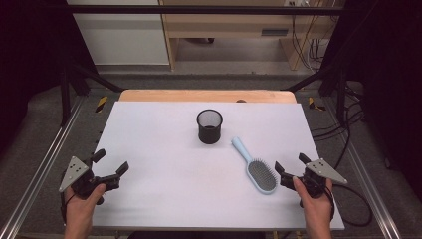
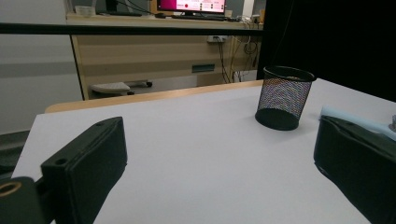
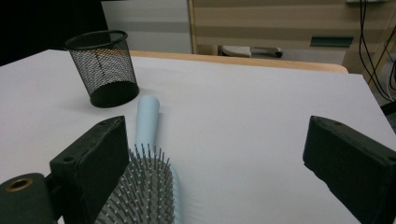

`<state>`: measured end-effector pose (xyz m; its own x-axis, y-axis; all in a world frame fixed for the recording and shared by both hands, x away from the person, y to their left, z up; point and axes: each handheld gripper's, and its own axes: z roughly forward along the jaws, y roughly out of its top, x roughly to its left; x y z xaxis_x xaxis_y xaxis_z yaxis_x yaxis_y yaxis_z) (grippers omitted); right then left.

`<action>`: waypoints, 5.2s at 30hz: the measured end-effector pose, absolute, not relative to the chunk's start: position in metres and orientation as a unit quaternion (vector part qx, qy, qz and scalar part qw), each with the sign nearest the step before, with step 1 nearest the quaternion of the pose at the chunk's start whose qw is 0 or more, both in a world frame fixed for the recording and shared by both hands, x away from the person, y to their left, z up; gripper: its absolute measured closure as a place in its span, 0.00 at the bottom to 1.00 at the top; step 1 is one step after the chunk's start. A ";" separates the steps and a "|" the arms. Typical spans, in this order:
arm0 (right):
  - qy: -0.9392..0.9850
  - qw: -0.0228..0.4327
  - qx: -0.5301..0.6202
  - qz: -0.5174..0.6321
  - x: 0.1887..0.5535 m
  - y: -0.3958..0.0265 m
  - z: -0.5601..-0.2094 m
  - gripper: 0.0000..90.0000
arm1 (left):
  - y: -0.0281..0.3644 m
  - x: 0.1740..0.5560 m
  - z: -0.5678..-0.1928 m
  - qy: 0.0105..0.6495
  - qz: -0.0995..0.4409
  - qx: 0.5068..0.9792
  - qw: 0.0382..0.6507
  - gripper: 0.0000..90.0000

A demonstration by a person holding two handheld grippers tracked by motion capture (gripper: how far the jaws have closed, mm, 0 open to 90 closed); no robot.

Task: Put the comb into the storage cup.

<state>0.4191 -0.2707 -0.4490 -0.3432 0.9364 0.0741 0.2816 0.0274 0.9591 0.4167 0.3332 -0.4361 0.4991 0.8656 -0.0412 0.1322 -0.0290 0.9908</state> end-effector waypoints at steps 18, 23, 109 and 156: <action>0.687 0.309 0.454 0.476 0.422 -0.240 -0.433 0.31 | 0.331 0.415 -0.437 0.393 0.324 0.644 0.570 0.04; 0.719 0.304 0.433 0.451 0.443 -0.230 -0.400 0.41 | 0.332 0.415 -0.437 0.395 0.324 0.641 0.573 0.04; 0.869 0.132 0.410 0.242 0.571 -0.132 -0.446 1.00 | 0.335 0.419 -0.440 0.404 0.321 0.647 0.561 0.05; 0.830 0.165 0.505 0.170 0.532 -0.297 -0.451 1.00 | 0.329 0.421 -0.443 0.398 0.317 0.664 0.548 0.05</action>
